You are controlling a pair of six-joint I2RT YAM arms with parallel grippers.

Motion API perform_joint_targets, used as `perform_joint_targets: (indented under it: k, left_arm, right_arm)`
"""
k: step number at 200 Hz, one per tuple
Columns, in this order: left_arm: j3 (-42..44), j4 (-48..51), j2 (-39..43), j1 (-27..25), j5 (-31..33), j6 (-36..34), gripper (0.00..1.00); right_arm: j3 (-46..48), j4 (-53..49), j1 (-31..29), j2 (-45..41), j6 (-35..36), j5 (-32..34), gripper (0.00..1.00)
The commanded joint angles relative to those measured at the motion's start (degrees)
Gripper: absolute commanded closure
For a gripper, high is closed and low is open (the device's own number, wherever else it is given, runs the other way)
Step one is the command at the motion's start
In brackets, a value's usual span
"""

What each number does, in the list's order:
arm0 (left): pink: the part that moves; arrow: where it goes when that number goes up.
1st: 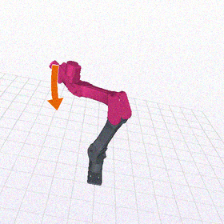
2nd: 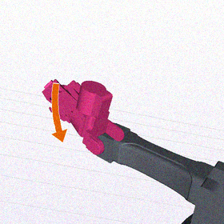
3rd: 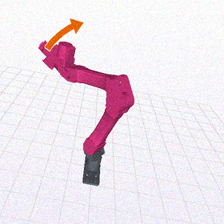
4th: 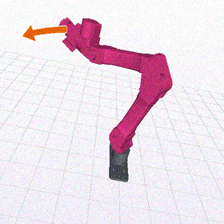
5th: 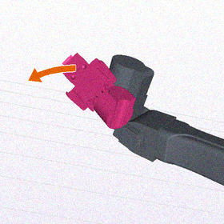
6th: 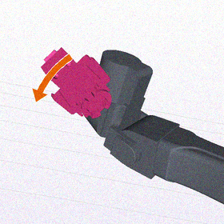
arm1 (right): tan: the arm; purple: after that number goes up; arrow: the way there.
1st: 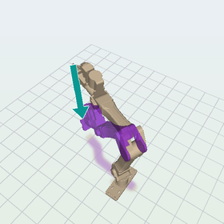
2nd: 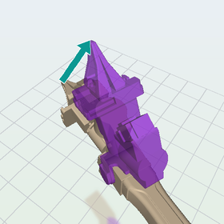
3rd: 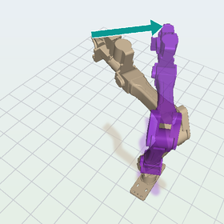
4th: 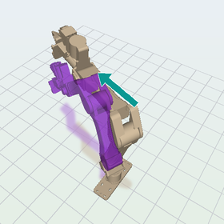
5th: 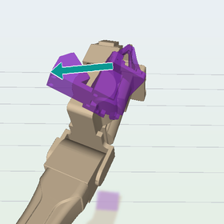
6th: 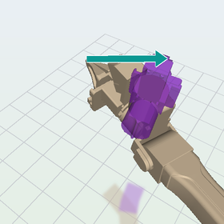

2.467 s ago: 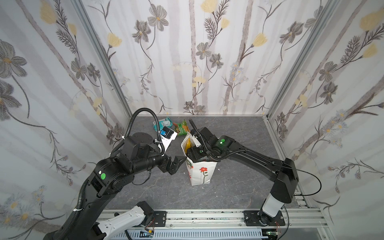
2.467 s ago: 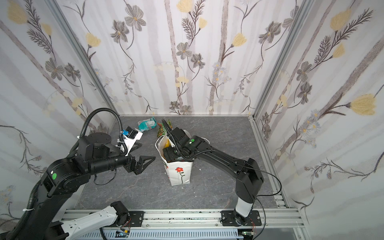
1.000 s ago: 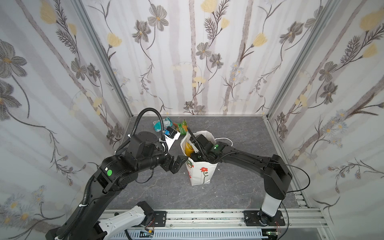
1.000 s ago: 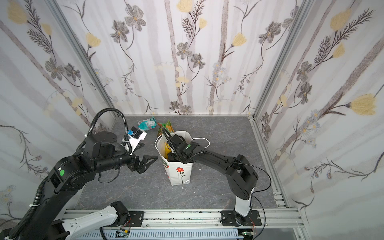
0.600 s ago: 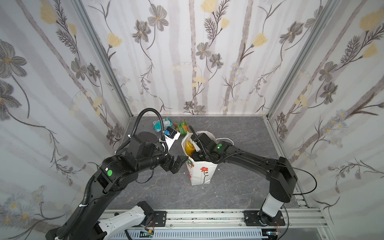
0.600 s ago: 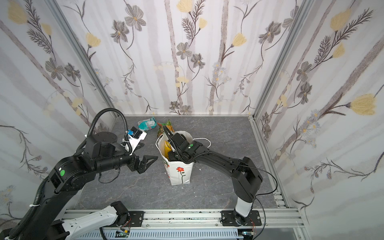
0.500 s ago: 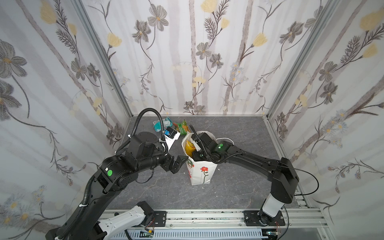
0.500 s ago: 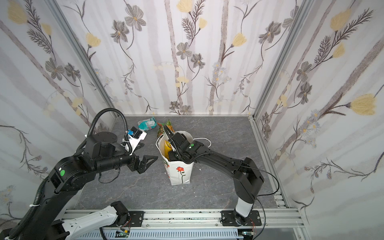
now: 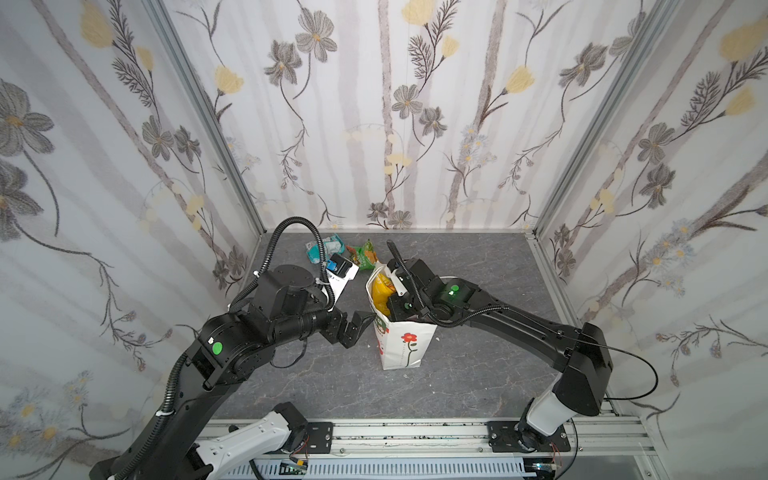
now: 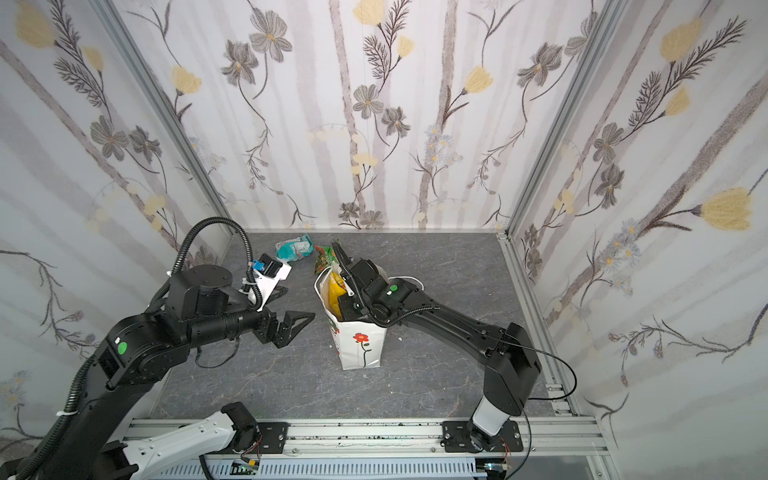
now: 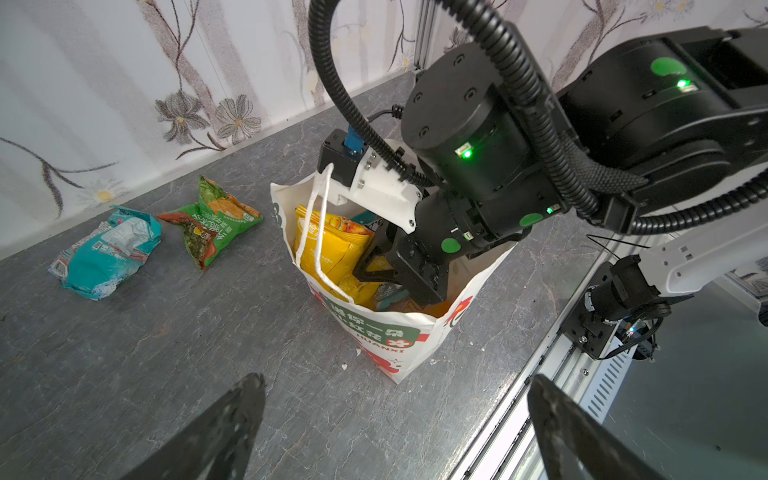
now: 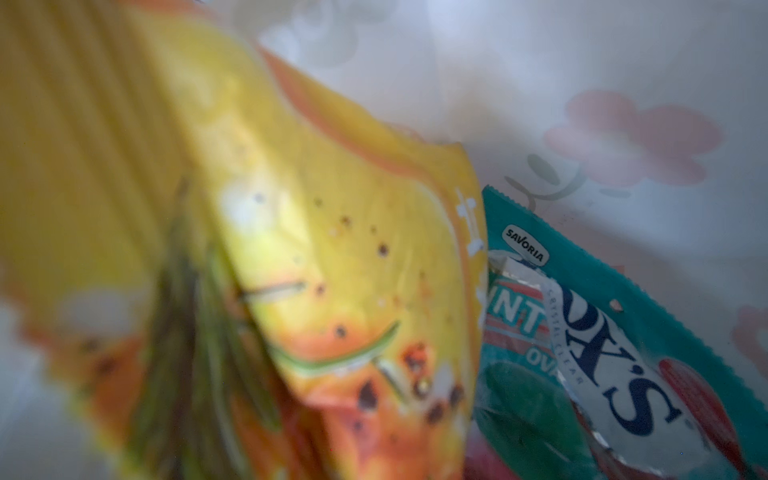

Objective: Take the snacks out of the paper bag
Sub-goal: 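Close the right gripper on the yellow snack packet inside the bag, then lift the yellow packet out of the bag with the right gripper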

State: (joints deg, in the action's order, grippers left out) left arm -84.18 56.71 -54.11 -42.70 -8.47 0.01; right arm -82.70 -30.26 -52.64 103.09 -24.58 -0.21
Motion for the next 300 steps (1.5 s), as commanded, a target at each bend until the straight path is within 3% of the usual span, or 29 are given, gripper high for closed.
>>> perform_joint_targets:
  k: [1,194,246,269,300]
  left_arm:
    - [0.07,-1.84,0.23,-0.02,-0.32,0.6,0.0]
    - [-0.19,-4.93,0.51,-0.02,-1.63,4.38,0.0]
    - [0.5,-6.33,0.73,-0.02,-1.91,5.04,0.0]
    - [3.66,-10.08,0.61,0.03,1.55,11.49,0.0]
    - [2.91,-14.92,-1.04,0.07,0.85,16.74,0.0]
  right_arm:
    - [-0.97,2.31,0.04,-1.24,-0.21,2.88,1.0]
    - [-4.59,4.28,0.17,-10.14,-0.35,9.77,1.0]
    - [-3.57,5.12,0.61,-9.36,-0.53,7.65,0.97]
    - [-2.59,6.06,0.61,-10.04,-0.89,7.05,0.97]
    - [-0.67,9.26,0.96,-13.4,-1.0,5.74,0.97]
